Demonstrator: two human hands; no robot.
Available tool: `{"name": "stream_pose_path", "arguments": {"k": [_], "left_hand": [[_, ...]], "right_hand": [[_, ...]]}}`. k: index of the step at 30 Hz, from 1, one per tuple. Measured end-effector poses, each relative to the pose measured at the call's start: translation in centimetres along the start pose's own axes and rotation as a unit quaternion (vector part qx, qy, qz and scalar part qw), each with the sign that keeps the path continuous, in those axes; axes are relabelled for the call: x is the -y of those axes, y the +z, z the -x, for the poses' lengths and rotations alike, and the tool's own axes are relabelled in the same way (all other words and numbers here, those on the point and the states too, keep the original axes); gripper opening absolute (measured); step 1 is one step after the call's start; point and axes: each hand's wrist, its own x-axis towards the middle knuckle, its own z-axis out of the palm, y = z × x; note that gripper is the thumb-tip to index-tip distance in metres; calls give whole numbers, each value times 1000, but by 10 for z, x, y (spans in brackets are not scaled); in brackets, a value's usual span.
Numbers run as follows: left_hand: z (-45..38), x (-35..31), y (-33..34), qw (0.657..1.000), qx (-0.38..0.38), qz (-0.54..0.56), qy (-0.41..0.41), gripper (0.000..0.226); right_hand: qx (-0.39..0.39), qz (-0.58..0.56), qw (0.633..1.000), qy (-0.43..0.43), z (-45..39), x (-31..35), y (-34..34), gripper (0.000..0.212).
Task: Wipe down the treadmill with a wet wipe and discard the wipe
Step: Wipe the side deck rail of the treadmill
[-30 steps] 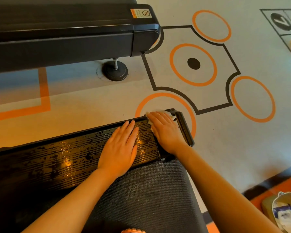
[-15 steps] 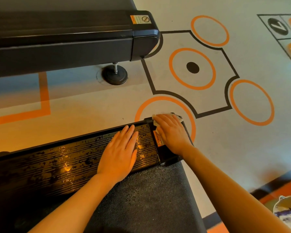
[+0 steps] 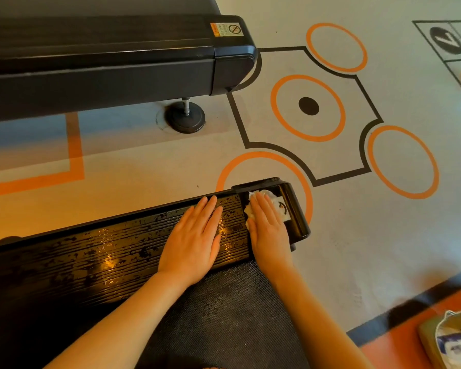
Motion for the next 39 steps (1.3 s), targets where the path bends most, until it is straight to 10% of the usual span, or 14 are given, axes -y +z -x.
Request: {"name": "stream_pose_path", "arguments": {"k": [11, 27, 39], "left_hand": [[0, 0, 0, 1000, -3, -1, -1, 57], [1, 2, 4, 1000, -8, 14, -3, 57], [6, 4, -25, 997, 19, 71, -29, 54]], "right_hand": [[5, -55, 994, 92, -3, -7, -27, 48], [-42, -16, 997, -68, 0, -1, -9, 35], [34, -93, 995, 2, 0, 7, -19, 25]]}}
